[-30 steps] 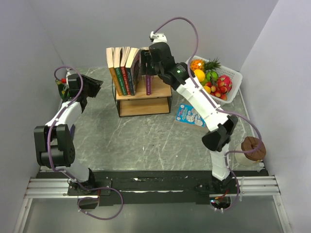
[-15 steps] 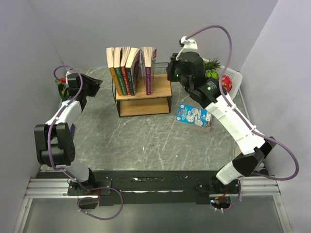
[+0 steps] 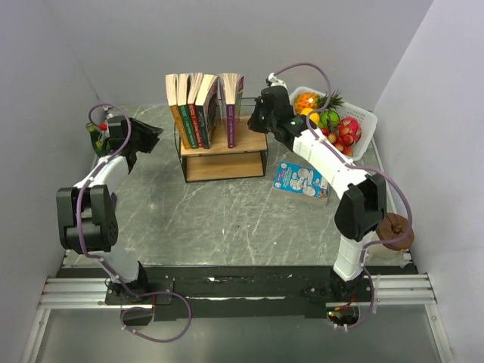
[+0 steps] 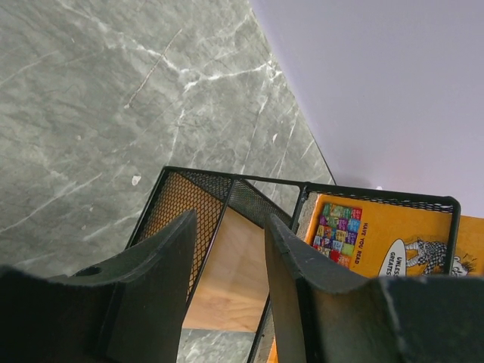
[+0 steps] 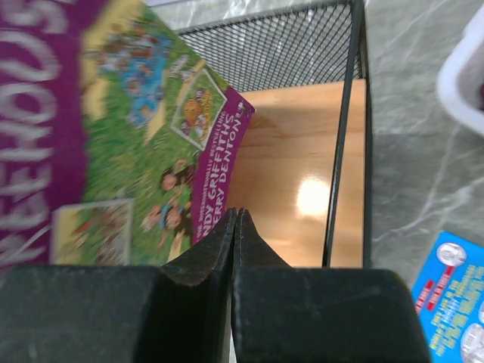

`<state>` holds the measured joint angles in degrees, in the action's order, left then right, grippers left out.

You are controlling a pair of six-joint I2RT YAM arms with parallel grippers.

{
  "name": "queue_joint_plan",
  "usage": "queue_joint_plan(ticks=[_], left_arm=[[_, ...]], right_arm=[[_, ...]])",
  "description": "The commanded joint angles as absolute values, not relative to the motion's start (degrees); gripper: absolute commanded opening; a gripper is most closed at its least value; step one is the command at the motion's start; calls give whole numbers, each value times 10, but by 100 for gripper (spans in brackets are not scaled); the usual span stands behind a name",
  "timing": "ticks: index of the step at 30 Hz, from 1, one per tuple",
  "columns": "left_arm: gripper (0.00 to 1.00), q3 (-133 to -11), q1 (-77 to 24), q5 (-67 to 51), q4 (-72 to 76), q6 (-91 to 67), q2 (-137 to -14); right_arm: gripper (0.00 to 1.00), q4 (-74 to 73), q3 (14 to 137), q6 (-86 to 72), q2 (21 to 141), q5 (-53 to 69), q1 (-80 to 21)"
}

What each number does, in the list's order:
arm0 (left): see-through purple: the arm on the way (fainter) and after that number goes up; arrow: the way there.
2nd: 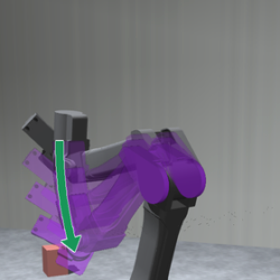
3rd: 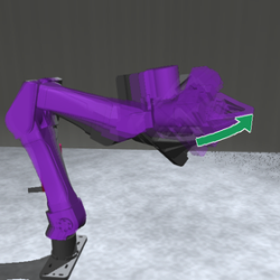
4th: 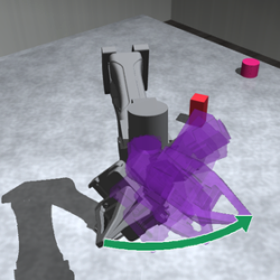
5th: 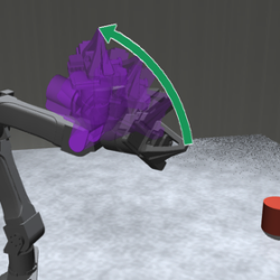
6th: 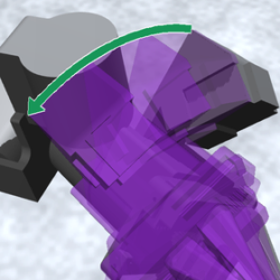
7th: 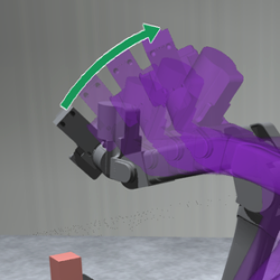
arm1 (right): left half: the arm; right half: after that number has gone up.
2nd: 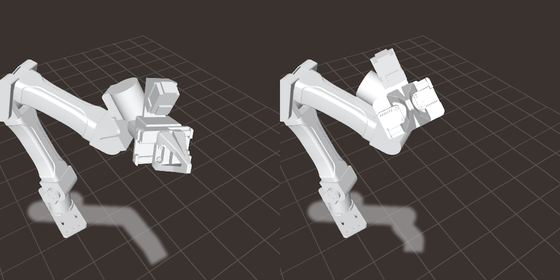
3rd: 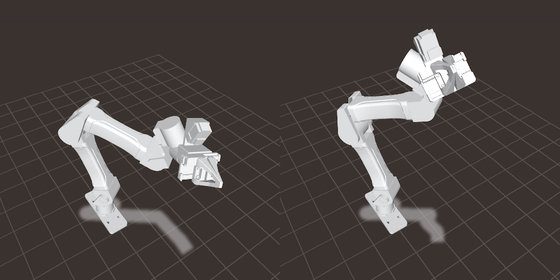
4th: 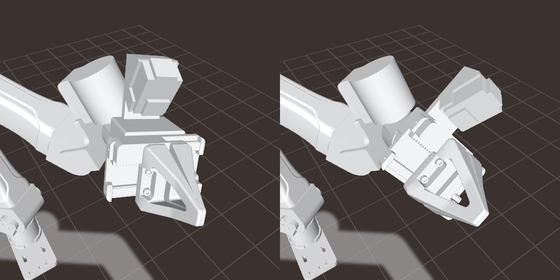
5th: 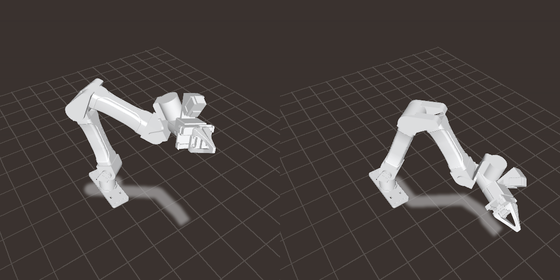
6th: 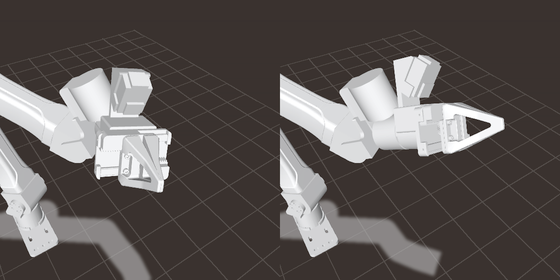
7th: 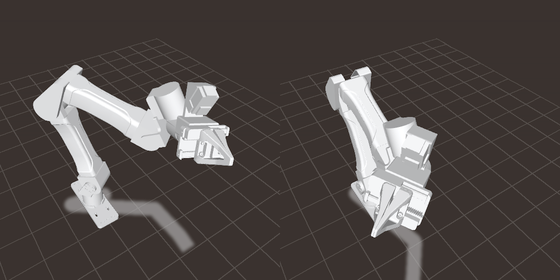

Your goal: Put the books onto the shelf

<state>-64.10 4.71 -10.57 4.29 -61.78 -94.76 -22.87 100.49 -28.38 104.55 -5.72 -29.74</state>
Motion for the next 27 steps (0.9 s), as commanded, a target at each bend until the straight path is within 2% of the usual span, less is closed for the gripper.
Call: queue_joint_plan(ticks=[1, 8, 27], left_arm=[[46, -653, 45, -132, 82, -622, -955], [46, -669, 24, -143, 85, -624, -970], [45, -664, 4, -154, 100, -626, -976]], right_arm=[[0, -183, 1039, -311, 1060, -19, -292], [0, -197, 1098, -314, 1118, 12, -291], [0, -166, 1125, -355, 1184, 130, -294]])
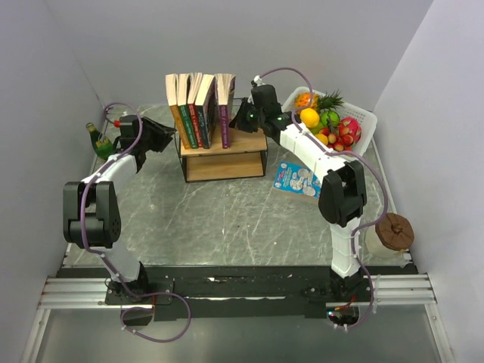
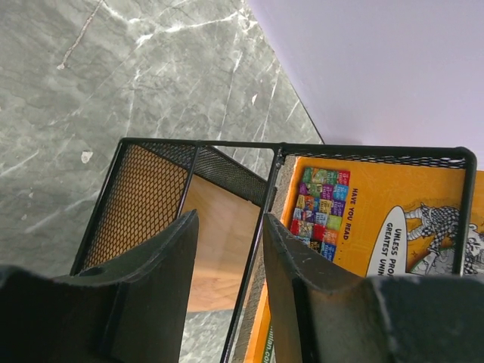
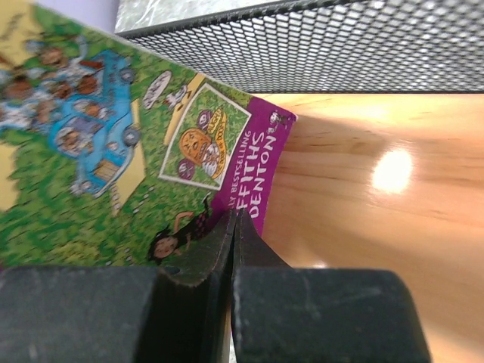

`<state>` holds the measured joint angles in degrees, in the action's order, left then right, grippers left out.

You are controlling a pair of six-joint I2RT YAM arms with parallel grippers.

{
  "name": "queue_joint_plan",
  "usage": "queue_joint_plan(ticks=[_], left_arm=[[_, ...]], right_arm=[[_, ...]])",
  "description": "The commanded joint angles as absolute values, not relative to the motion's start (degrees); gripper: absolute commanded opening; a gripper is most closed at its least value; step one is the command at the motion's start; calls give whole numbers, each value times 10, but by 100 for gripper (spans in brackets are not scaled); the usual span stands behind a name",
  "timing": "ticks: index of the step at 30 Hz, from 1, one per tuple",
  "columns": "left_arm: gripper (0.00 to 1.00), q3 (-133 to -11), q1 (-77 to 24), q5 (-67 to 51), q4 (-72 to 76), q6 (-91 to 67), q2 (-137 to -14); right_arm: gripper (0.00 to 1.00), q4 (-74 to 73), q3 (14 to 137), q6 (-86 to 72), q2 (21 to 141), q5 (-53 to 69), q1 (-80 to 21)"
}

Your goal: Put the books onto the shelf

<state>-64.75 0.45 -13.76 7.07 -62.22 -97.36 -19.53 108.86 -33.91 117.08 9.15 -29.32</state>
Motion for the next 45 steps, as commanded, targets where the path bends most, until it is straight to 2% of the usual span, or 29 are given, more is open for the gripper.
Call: queue_joint_plan(ticks=[1, 16, 37, 45], left_arm=[[45, -664, 4, -153, 100, -626, -976], [45, -664, -11, -158, 104, -622, -975], [45, -690, -7, -134, 72, -600, -978], [45, -700, -7, -126, 66, -595, -985]], right_arm=[[0, -167, 1130, -357, 1188, 133, -296], [0, -196, 1210, -355, 1244, 149, -308], [0, -192, 1216, -374, 1246, 98, -272], [0, -201, 1283, -383, 1280, 113, -271]])
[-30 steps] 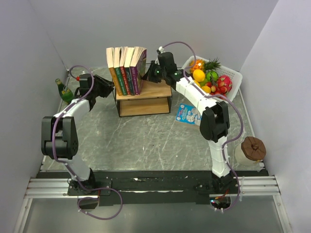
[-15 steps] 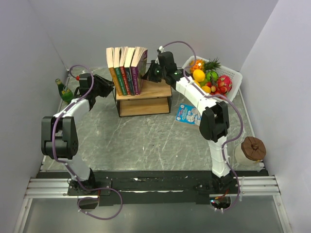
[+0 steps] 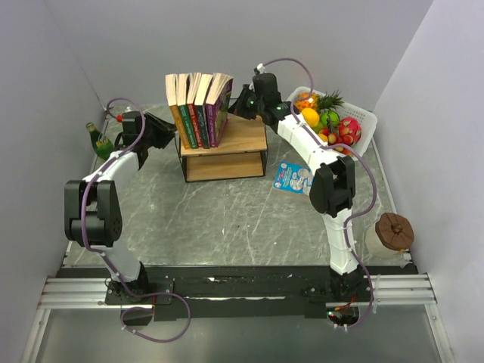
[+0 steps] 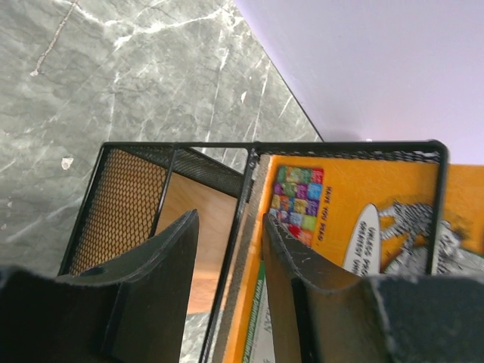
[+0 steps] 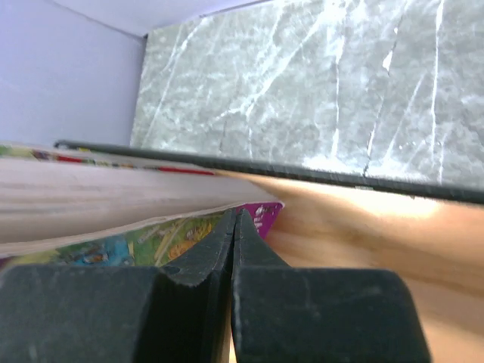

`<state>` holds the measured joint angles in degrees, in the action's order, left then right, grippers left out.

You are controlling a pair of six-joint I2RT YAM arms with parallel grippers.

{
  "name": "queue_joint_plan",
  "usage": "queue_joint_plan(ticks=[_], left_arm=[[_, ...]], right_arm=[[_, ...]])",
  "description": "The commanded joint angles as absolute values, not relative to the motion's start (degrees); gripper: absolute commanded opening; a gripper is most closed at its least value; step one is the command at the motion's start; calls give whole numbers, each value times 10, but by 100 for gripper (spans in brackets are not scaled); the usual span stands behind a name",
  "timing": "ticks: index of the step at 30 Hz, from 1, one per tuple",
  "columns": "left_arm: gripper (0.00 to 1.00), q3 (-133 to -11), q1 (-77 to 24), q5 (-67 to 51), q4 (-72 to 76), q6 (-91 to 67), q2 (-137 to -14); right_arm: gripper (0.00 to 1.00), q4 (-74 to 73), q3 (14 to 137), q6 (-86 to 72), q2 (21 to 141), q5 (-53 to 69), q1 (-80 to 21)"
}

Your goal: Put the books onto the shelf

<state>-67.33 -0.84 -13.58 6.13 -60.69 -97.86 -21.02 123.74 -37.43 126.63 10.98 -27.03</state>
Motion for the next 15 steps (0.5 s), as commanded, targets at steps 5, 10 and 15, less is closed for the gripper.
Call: queue_joint_plan(ticks=[5, 10, 15], left_arm=[[45, -709, -6, -122, 56, -590, -992], [45, -718, -7, -122, 52, -584, -1000], [45, -722, -7, -127, 53, -585, -1006]], right_arm=[[0, -186, 1304, -390, 1294, 145, -270], [0, -180, 1309, -388, 1303, 164, -272], [0, -185, 1325, -382, 1305, 175, -278]])
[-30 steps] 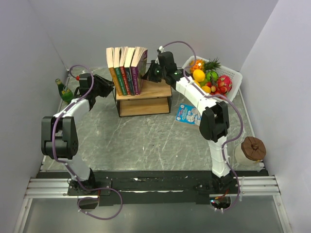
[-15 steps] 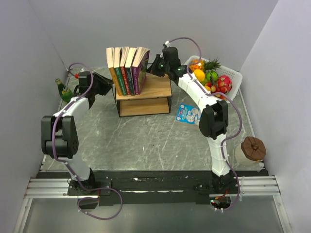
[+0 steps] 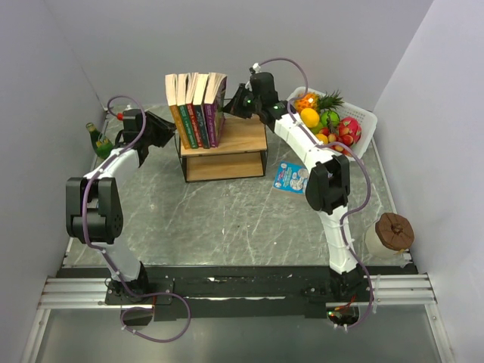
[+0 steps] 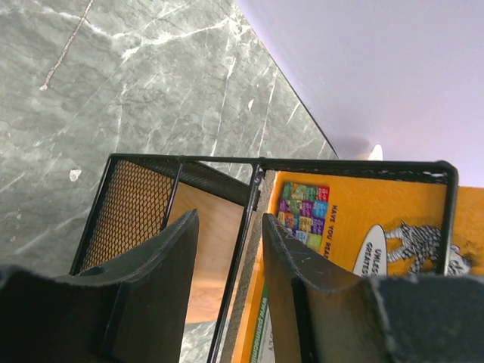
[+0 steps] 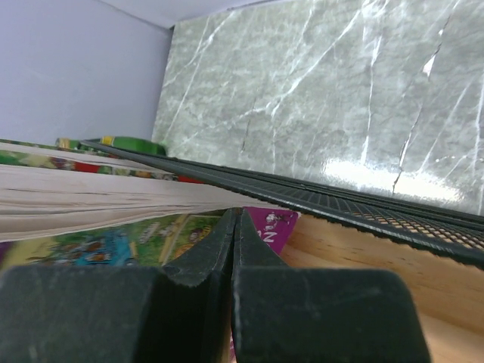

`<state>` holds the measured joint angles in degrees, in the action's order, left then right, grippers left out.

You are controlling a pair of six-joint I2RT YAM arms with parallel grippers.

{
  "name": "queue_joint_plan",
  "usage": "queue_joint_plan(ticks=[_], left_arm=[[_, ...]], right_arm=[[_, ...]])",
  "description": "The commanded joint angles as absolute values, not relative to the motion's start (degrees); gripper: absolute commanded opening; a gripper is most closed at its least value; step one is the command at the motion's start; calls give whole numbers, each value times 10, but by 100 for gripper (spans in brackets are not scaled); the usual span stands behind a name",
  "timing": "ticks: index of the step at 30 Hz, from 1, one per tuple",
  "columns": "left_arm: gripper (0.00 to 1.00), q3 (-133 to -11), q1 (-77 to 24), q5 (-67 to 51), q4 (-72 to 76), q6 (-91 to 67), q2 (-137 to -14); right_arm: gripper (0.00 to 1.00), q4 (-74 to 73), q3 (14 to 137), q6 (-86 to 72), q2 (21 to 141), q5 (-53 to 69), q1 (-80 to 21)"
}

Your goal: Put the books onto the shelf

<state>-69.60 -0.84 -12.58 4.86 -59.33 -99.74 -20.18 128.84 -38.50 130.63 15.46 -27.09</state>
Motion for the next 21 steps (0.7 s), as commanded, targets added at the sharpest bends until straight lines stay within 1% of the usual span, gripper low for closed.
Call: queue_joint_plan(ticks=[1, 6, 10, 14, 18, 21], left_arm=[[45, -723, -7, -127, 52, -585, -1007], [45, -727, -7, -127, 52, -584, -1010], [45, -729, -7, -128, 48, -583, -1010], [45, -729, -7, -128, 48, -583, -1012], [45, -731, -7, -131, 50, -584, -1012], [45, -733, -7, -133, 51, -585, -1013]], right_arm=[[0, -183, 1324, -381, 1304, 177, -278], [0, -186, 1325, -382, 1300, 176, -278], [0, -156, 1288, -383, 1268, 168, -278], [0, -169, 1319, -384, 1266, 179, -277], [0, -148, 1299, -388, 1244, 180, -279], [0, -150, 1311, -394, 1244, 194, -279]])
